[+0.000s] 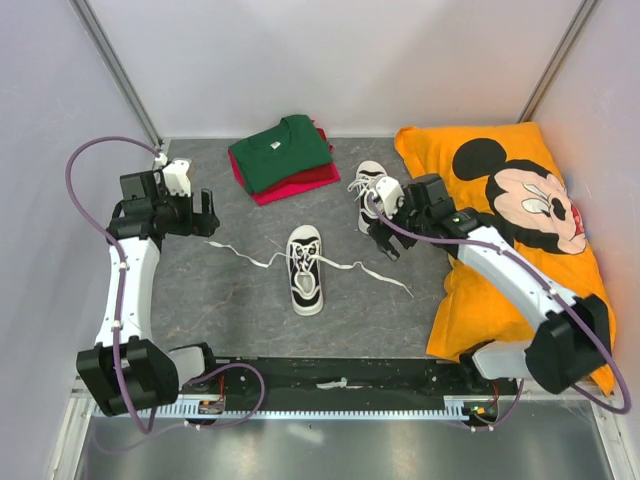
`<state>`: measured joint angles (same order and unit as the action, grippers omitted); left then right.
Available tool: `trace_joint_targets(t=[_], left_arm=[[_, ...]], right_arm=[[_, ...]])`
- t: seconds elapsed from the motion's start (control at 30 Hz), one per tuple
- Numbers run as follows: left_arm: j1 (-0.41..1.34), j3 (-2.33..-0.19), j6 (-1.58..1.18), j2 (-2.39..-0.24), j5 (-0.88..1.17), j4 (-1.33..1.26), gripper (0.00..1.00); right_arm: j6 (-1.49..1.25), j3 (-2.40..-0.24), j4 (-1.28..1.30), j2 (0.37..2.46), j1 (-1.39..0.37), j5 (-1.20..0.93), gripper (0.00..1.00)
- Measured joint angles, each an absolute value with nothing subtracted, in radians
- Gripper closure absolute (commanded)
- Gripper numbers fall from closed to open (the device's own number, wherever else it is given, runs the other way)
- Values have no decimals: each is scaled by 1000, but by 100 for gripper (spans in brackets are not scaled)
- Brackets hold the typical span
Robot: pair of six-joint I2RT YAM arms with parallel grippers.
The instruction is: Tie the shoes
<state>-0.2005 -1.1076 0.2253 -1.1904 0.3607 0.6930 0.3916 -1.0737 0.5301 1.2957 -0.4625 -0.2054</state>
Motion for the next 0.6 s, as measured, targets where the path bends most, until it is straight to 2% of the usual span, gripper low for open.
trace_joint_targets(t=[0.2, 0.37, 0.5, 0.6], left_arm=[[-201, -1046, 301, -1117, 360, 611, 1], [-200, -1042, 521, -1101, 529, 596, 1], [-178, -1032, 708, -1151, 636, 599, 1], [-143, -988, 874, -1210, 661, 602, 7]], right_arm=[[397, -1036, 508, 1320, -462, -278, 2], [403, -1038, 421, 1317, -463, -338, 2], [469, -1072, 440, 1409, -463, -371, 2], [510, -1077, 472, 1506, -463, -363, 2]])
